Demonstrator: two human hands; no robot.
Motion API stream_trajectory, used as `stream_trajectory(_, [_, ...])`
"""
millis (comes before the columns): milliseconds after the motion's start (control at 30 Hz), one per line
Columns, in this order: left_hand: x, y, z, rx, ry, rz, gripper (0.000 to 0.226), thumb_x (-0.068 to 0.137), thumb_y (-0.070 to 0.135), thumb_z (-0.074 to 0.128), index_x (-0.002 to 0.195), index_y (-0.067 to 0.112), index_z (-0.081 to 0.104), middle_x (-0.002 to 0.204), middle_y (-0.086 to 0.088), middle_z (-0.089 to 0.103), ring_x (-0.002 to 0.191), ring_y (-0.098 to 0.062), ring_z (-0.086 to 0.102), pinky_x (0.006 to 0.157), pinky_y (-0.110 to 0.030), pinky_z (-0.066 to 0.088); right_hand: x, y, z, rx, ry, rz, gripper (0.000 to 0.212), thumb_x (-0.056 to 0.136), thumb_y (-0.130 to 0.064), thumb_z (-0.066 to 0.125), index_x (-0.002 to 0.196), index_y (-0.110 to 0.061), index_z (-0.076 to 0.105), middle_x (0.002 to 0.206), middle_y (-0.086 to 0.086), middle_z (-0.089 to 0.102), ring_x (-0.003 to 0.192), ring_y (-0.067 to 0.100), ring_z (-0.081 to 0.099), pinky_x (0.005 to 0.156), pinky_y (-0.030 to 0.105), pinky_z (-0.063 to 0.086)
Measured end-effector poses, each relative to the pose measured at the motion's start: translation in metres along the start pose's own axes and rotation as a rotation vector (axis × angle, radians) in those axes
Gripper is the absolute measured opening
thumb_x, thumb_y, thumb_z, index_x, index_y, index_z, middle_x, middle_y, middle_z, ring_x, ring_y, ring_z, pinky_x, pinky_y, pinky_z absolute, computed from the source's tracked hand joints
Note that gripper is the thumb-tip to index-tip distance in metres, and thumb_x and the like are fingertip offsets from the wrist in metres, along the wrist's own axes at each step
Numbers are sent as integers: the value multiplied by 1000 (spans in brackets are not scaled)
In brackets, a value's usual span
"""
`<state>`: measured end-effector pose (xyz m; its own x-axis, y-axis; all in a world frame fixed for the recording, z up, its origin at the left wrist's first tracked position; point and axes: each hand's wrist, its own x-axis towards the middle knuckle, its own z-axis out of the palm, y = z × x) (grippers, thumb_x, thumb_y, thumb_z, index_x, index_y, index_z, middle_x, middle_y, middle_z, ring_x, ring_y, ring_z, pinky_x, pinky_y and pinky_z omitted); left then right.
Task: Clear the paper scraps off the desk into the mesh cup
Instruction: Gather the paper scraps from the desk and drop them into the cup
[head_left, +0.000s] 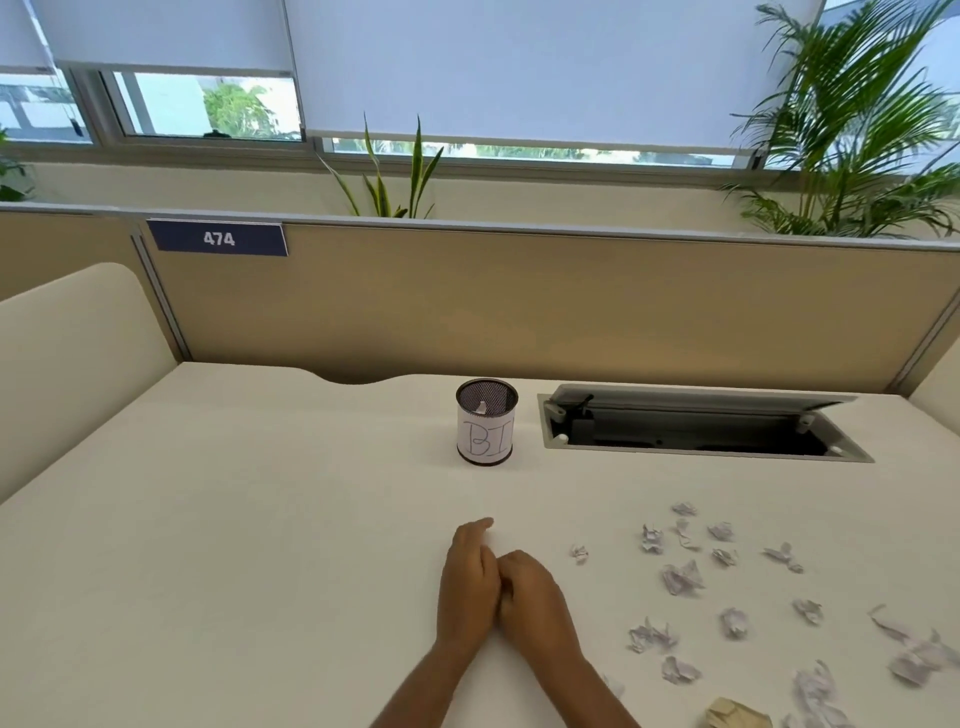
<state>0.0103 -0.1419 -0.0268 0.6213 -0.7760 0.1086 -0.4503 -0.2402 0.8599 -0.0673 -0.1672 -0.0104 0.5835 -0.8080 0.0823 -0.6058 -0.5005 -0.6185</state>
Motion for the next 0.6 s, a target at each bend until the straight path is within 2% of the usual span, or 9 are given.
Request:
stream_trajectory(100, [-16,-2,5,136,-19,89,44,93,1,34,131,16,49,134,7,53,125,-9,48,104,-16,35,-8,6,-13,-3,20,56,23,85,-4,45,84,-6,68,89,7,68,73,12,52,66,20,41])
stream_trajectory(200, [-22,3,10,180,-71,135,44,93,2,33,133,16,47,136,7,51,127,-8,45,106,-15,32,-21,10,-22,-18,-2,87,25,87,-4,44,90,-7,68,95,8,69,84,17,60,72,21,43])
stream_trajectory(333, [-25,5,12,242,-96,187,42,95,7,37,135,16,44,139,7,48,131,-8,41,110,-16,29,-31,17,-40,-28,-1,72,28,90,-3,44,102,-9,68,107,6,69,99,16,61,87,22,45])
stream_trajectory(467, [-21,8,19,379,-148,252,43,98,18,36,141,19,36,144,7,41,134,-6,36,114,-18,24,-27,32,-75,-1,171,75,28,86,7,47,96,-5,69,102,9,71,96,18,64,83,15,43])
stream_trajectory(600, [-9,21,33,493,-193,233,46,100,23,36,145,16,28,144,3,39,133,-7,34,110,-21,27,-6,62,-116,-21,265,123,26,84,11,48,97,1,67,103,19,66,97,29,62,87,29,44])
